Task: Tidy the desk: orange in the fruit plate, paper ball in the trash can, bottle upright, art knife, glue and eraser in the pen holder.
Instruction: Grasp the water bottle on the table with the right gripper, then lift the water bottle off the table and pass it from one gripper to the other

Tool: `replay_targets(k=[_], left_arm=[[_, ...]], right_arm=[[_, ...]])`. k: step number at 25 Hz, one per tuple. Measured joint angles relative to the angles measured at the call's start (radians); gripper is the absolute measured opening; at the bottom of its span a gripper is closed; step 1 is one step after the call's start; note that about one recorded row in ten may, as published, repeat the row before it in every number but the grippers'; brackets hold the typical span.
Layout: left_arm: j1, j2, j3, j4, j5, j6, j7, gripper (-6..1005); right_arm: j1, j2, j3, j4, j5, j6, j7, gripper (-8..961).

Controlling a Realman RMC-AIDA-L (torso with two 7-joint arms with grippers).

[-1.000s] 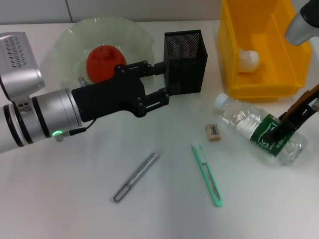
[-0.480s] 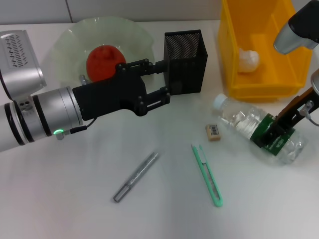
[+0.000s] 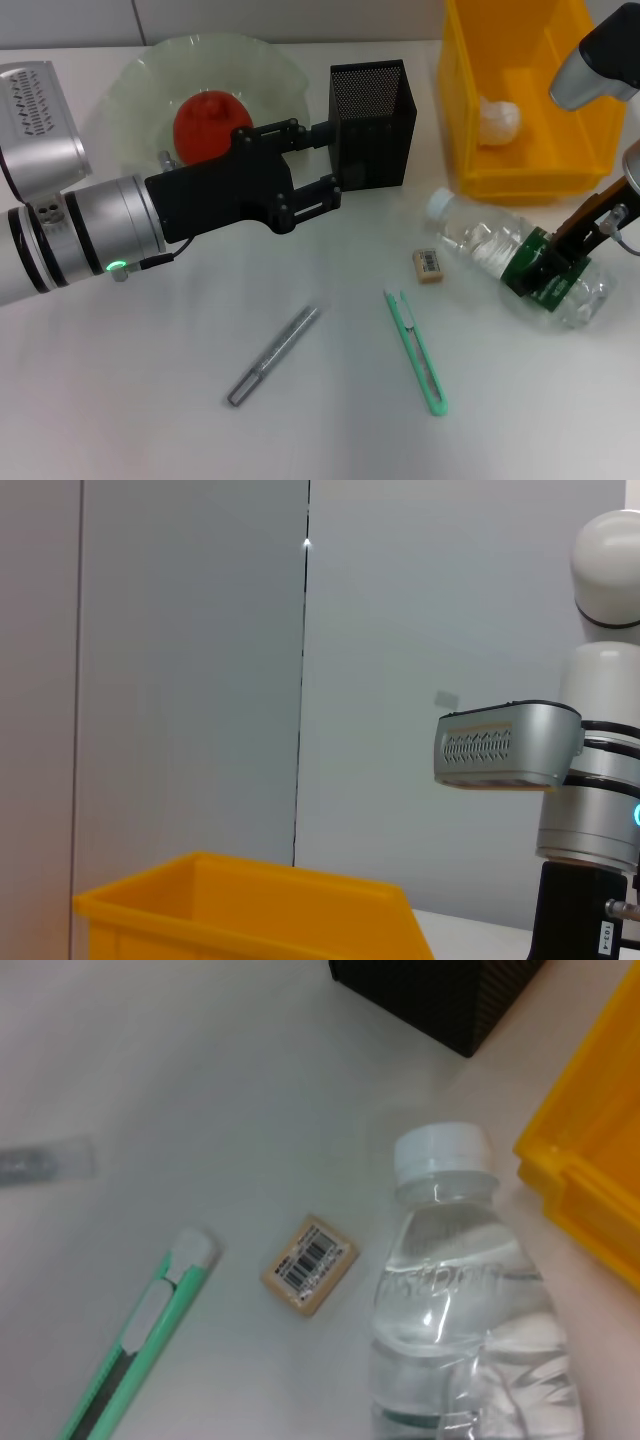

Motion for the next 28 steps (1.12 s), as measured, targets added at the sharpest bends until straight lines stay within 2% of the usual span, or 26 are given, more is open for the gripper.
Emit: replay_targets(k=[11,15,16,17,18,28], left_arm=[[0.007,0.0,0.0,0.0,0.0,0.004,0.0,563],[0.007,0.0,0.0,0.0,0.0,0.005,0.0,563],[0.007,0.0,0.0,0.001,0.0,0.005,0.0,563],[0.007,0.0,0.0,0.001,0.0,0.005,0.0,563],[0.007,0.0,0.0,0.001,0.0,0.007,0.0,563],[0.003,0.0,0.0,0.004,-0.022,0.02,0.0,563]], right_arm=[[-0.073,0.005,0.002,-0.093,0.055,-0.008,0.0,776],[-0.133,0.006,-0.002,-0.168,0.132,-0.015,-0.009,769],[-0.173,0.004,-0.002,-0.217,0.19,-0.035,-0.03,767],[-0.173,0.004,-0.002,-0.217,0.19,-0.035,-0.03,764],[-0.213,0.004,-0.002,-0.273,0.236,-0.057,-0.045,762],[-0.354,0.006,0.0,-0.435,0.36,-0.084,-0.072,762]])
